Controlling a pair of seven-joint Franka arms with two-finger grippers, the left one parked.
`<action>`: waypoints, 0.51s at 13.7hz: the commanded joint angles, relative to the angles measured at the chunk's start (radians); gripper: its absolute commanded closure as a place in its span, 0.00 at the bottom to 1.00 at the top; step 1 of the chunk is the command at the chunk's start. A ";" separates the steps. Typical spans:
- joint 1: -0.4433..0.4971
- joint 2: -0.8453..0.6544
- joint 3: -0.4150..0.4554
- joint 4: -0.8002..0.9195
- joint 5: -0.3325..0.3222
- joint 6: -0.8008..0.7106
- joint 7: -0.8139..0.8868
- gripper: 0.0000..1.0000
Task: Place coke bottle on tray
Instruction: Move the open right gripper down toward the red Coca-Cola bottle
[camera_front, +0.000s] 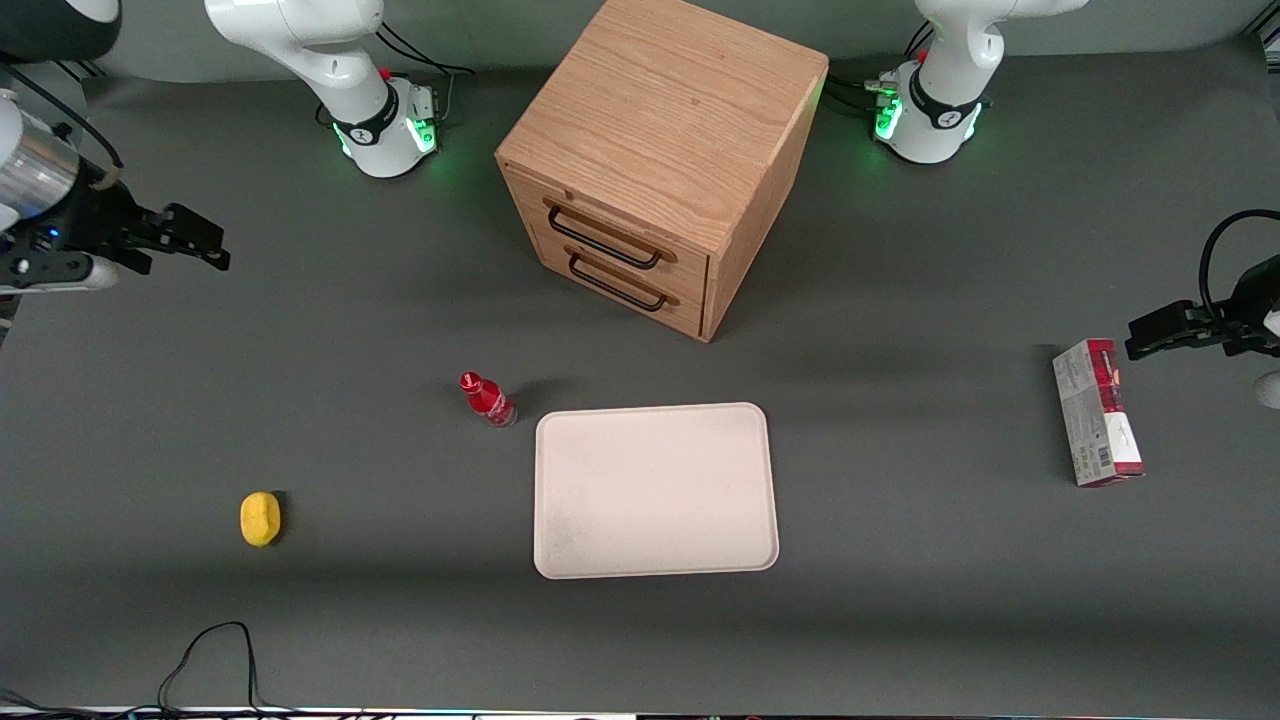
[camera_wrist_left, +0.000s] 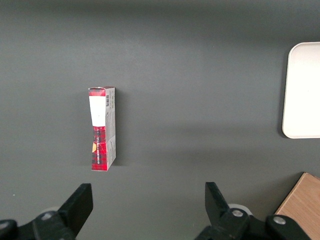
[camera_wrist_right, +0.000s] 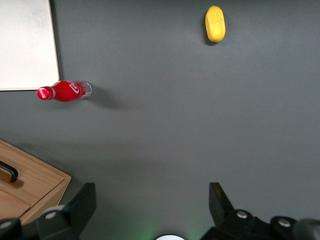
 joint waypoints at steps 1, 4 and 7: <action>0.011 0.041 -0.007 0.046 -0.008 -0.028 -0.020 0.00; 0.029 0.117 0.045 0.149 0.028 -0.027 0.061 0.00; 0.031 0.205 0.221 0.235 0.045 -0.015 0.309 0.00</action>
